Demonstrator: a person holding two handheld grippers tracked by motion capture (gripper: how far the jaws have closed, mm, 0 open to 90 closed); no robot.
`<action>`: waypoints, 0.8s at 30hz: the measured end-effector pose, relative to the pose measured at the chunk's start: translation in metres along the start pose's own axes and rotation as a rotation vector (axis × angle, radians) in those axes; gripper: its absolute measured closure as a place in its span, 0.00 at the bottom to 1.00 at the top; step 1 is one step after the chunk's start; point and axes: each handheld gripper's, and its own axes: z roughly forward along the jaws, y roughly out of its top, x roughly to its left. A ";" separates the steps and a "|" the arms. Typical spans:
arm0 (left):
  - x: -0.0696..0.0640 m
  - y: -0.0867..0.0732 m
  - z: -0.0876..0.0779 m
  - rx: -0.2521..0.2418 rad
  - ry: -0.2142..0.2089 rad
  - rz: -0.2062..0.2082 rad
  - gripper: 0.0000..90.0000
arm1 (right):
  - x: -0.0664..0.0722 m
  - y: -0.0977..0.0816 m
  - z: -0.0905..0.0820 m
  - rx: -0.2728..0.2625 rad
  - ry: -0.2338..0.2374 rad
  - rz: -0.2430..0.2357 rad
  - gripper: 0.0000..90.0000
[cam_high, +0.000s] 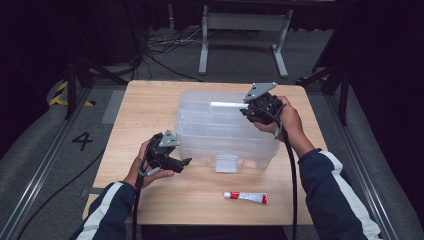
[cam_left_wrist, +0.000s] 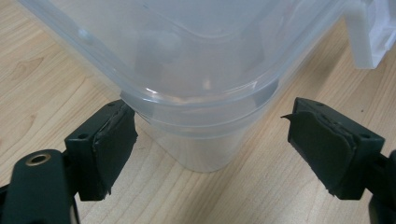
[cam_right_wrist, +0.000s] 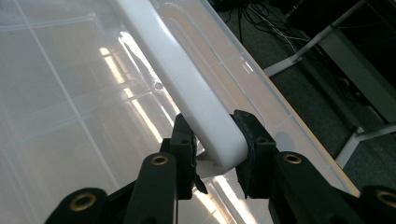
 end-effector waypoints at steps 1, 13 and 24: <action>0.000 0.000 0.000 0.001 0.002 0.001 0.18 | 0.000 0.000 0.000 0.002 -0.003 0.001 0.79; 0.003 -0.005 -0.007 -0.024 -0.006 0.012 0.22 | -0.002 -0.004 -0.001 -0.029 0.011 0.006 0.79; 0.004 -0.013 -0.026 -0.055 0.043 0.011 0.24 | -0.004 -0.003 -0.002 -0.030 0.007 0.034 0.79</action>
